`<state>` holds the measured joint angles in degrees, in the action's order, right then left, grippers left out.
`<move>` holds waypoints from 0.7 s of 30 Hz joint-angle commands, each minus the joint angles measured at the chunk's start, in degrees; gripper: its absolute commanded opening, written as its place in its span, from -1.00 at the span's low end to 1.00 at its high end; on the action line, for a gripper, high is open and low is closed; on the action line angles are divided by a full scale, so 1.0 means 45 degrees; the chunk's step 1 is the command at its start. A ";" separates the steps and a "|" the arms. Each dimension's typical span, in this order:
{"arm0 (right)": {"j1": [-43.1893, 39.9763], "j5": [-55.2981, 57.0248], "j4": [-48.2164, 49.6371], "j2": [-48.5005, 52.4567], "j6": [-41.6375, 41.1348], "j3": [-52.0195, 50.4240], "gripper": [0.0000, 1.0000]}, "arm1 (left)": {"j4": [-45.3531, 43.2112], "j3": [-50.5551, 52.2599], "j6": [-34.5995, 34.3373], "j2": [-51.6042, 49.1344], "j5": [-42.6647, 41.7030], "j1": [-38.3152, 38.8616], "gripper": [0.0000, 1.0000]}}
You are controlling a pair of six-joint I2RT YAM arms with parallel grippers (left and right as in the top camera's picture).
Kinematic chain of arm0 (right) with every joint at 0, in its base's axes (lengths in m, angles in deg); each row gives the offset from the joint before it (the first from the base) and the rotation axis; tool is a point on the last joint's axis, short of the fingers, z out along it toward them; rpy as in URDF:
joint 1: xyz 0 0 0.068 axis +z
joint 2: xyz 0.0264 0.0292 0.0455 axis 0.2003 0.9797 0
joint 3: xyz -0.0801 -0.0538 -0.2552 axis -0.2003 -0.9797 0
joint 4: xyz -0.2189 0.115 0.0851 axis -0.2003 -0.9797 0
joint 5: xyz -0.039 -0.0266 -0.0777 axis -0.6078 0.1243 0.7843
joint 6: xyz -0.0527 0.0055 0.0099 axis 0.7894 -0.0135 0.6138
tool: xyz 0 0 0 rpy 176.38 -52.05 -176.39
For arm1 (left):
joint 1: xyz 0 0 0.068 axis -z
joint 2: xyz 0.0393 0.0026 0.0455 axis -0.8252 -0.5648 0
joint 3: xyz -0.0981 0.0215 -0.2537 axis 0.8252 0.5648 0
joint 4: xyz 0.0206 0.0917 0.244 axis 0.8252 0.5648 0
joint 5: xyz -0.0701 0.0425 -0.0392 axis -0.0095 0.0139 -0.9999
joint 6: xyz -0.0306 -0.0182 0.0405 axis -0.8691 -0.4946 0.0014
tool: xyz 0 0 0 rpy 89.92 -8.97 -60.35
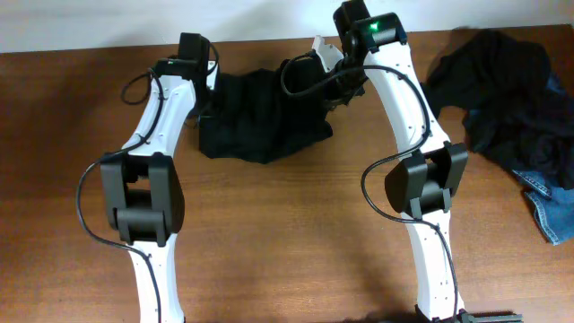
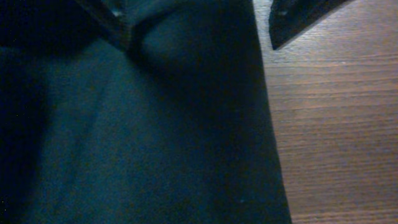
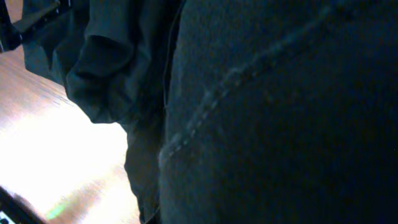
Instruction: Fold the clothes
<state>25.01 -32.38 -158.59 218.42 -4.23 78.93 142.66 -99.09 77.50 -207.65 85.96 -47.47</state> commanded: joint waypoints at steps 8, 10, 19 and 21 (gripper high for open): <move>-0.0175 -0.0214 -0.0010 -0.0908 0.0180 0.0398 -0.92 | -0.0170 0.0058 -0.0199 -0.0928 0.0180 0.0194 0.17; -0.0175 -0.0219 -0.0015 -0.0908 0.0340 0.0398 -0.93 | -0.0165 0.0058 -0.0199 -0.1156 0.0175 0.0194 0.19; -0.0175 -0.0170 -0.0005 -0.0908 0.0384 0.0398 -0.92 | -0.0121 0.0024 -0.0253 -0.1345 0.0136 0.0180 -0.85; -0.0175 -0.0170 -0.0005 -0.0908 0.0384 0.0398 -0.93 | 0.0053 -0.0117 -0.0253 -0.1326 0.0136 0.0117 -0.89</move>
<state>24.92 -32.38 -158.61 218.42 -3.09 78.93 141.63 -99.11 76.54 -211.93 86.36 -46.77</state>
